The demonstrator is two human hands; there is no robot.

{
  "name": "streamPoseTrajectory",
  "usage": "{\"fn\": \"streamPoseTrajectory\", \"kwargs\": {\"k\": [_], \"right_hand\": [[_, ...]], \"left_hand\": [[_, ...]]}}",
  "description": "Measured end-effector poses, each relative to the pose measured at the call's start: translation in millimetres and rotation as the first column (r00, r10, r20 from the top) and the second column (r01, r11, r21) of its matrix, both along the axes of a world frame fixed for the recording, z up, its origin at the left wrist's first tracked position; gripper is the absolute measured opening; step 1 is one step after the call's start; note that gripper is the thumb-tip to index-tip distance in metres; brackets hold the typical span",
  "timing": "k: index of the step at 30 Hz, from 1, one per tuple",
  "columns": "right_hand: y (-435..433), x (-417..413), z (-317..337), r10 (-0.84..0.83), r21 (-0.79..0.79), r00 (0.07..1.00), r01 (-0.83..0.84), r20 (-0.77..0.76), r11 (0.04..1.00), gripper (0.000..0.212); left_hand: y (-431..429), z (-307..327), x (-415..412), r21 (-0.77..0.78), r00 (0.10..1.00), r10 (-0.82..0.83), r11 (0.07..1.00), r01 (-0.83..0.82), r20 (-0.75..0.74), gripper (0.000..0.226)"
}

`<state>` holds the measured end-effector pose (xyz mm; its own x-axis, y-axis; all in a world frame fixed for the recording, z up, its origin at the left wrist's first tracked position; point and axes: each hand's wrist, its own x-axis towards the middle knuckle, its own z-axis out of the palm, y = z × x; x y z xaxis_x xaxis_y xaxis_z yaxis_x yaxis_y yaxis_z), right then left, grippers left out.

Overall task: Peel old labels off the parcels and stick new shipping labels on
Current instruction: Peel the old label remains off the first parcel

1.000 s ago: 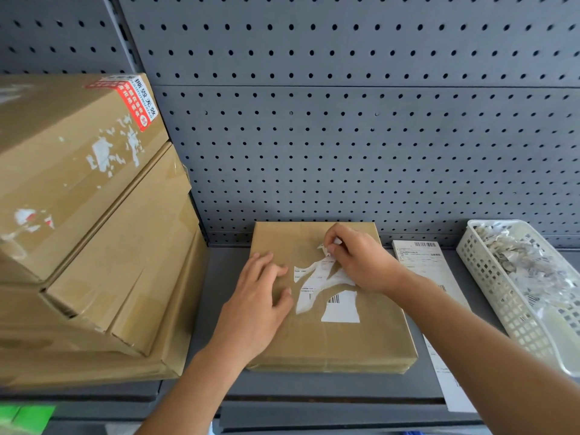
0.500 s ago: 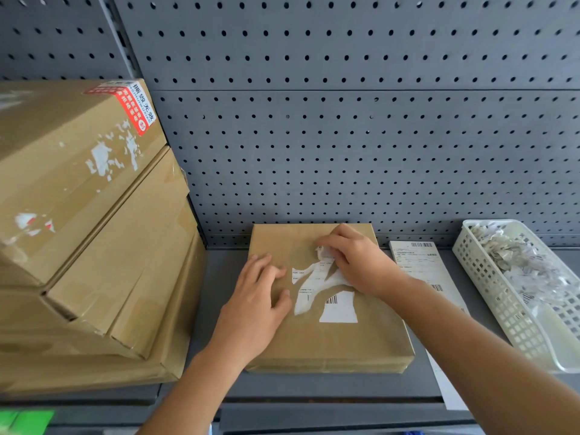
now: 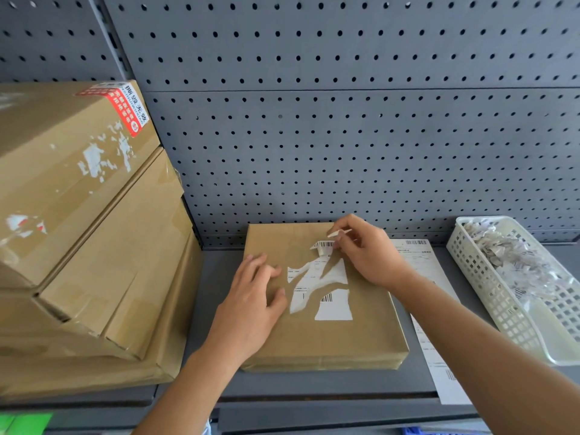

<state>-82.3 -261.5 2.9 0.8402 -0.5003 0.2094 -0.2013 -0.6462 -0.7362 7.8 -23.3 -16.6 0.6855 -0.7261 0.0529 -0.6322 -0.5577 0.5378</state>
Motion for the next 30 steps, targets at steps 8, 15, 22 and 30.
{"fn": "streamPoseTrajectory", "kwargs": {"k": [8,15,22,30], "right_hand": [[4.6,10.6,-15.1,0.199,-0.267,0.978,-0.21,-0.068,0.94,0.025],[6.4,13.8,-10.9,0.163,-0.337,0.983,-0.181,-0.082,0.924,0.01],[2.5,2.3,-2.7,0.041,-0.11,0.998,-0.036,0.051,0.993,0.009],[2.6,-18.6,12.0,-0.123,0.409,0.979,0.046,0.163,0.911,0.015]], "left_hand": [[-0.4,0.2,-0.5,0.005,1.0,0.001,1.0,-0.001,0.004,0.037],[-0.5,-0.1,-0.5,-0.003,1.0,0.005,1.0,-0.005,0.001,0.036],[-0.3,-0.3,0.0,0.001,1.0,-0.004,1.0,0.004,0.007,0.037],[-0.4,-2.3,1.1,-0.006,1.0,-0.002,1.0,0.002,0.002,0.038]]}}
